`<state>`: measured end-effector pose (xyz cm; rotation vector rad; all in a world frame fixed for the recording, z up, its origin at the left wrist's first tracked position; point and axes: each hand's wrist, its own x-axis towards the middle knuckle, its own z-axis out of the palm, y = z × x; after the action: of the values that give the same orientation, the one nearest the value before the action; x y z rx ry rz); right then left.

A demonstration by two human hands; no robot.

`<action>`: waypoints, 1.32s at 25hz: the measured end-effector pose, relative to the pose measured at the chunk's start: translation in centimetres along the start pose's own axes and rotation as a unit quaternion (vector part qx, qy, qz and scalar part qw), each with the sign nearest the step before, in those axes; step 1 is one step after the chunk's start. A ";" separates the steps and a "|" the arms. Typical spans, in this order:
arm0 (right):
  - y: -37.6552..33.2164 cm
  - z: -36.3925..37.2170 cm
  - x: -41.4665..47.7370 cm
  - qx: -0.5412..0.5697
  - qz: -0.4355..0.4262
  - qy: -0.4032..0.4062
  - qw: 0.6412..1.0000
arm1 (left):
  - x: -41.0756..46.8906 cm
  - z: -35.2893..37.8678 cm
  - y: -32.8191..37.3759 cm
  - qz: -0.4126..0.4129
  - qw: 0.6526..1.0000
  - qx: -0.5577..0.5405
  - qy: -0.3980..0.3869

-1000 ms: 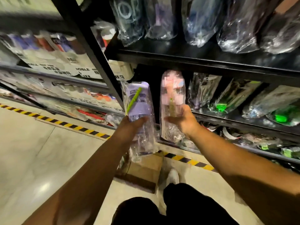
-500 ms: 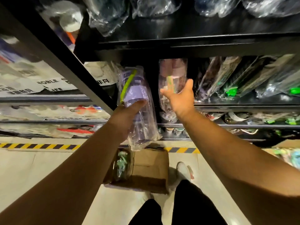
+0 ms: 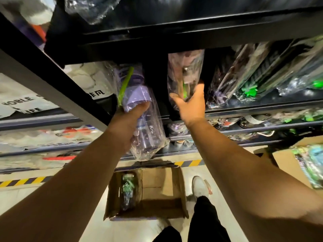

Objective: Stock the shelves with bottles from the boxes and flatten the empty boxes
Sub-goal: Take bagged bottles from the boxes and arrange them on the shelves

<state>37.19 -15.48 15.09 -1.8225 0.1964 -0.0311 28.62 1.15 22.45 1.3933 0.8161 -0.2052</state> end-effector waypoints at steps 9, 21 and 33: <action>3.4 -0.5 -0.3 -0.071 0.017 -0.027 0.997 | 1.8 1.7 1.2 0.070 0.995 -0.015 0.066; 4.5 -0.8 0.2 -0.104 -0.032 -0.046 0.993 | 3.8 4.7 -0.2 0.226 0.962 0.050 0.142; 3.7 -0.3 0.0 -0.119 -0.051 -0.012 0.991 | 8.8 2.8 -5.3 0.149 0.922 0.328 0.145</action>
<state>36.74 -16.73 11.60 -2.0691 0.0919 -0.0590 32.99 0.40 12.76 2.2016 0.7958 -0.0293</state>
